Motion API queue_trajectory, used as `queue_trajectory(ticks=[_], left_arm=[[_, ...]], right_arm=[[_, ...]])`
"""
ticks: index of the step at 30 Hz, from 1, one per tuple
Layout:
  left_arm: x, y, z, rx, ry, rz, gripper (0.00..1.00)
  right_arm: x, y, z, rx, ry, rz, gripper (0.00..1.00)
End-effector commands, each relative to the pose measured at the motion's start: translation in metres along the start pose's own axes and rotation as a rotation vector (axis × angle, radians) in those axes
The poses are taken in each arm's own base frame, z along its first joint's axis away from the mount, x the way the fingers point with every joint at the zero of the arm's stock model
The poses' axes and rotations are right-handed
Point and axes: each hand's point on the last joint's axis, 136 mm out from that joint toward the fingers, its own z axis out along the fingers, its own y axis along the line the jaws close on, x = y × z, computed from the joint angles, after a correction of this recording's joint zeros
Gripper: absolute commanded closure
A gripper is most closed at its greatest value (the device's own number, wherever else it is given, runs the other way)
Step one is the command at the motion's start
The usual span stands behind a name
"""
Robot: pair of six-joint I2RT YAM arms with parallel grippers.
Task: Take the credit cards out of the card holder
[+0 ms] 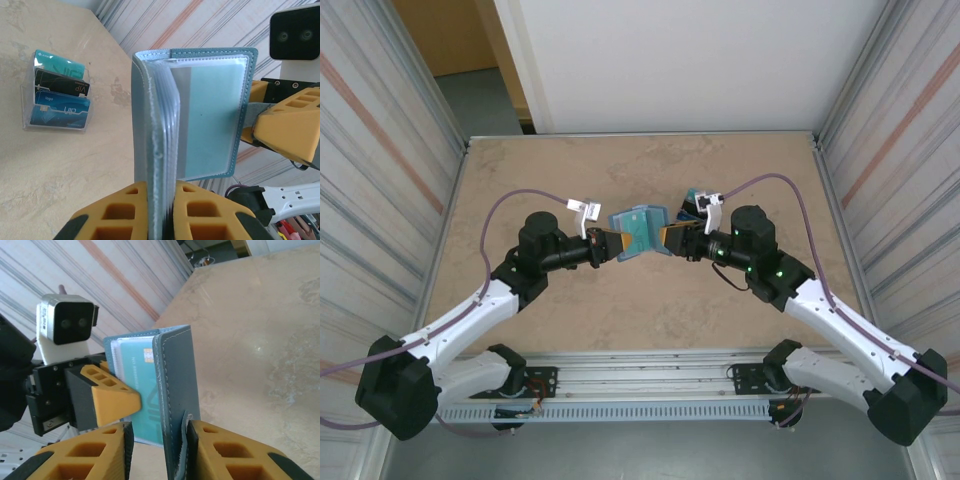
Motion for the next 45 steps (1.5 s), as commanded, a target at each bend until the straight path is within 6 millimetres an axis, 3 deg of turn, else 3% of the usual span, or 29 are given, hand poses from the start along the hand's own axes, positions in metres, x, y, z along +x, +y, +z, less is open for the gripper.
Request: queue_trajectory(ticks=[1,28,37,45], left_arm=[[-0.013,-0.01,-0.006,0.03,-0.052,0.038,1.0],[-0.011,-0.01,-0.005,0.038,-0.041,0.037,1.0],[-0.014,-0.015,-0.006,0.055,-0.044,0.048,1.0],[-0.013,-0.016,-0.006,0.059,-0.042,0.049,1.0]], right_arm=[[-0.014,0.012,-0.007,-0.038,-0.035,-0.04,0.67],[-0.016,0.012,0.001,-0.087,-0.04,-0.015,0.78],[-0.013,0.0,0.003,-0.024,-0.032,-0.011,0.8],[-0.007,-0.009,0.012,0.001,-0.003,-0.002,0.76]])
